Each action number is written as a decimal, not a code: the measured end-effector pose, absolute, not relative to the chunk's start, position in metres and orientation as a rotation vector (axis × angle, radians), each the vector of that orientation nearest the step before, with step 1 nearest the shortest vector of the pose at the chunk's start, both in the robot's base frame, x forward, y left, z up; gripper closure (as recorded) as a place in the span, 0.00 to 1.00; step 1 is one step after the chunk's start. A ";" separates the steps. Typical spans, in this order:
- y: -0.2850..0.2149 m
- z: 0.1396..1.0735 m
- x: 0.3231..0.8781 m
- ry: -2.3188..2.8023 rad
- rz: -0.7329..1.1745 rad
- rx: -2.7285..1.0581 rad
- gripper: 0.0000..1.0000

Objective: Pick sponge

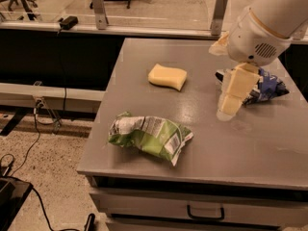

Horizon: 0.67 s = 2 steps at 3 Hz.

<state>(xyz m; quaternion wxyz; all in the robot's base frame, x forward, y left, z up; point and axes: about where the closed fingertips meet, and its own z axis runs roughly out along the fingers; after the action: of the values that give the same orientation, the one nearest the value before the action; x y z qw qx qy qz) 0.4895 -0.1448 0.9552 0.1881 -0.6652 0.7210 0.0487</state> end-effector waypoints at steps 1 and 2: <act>-0.112 0.944 0.516 1.968 0.221 -1.910 0.00; -0.090 0.930 0.551 1.962 0.259 -1.892 0.00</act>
Offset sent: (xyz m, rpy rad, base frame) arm 0.1040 0.0778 -0.0443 0.1121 0.0508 0.0455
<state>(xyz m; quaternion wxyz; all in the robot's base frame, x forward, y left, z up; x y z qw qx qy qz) 0.5509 -0.0903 0.9296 0.2006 -0.6770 0.7021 0.0927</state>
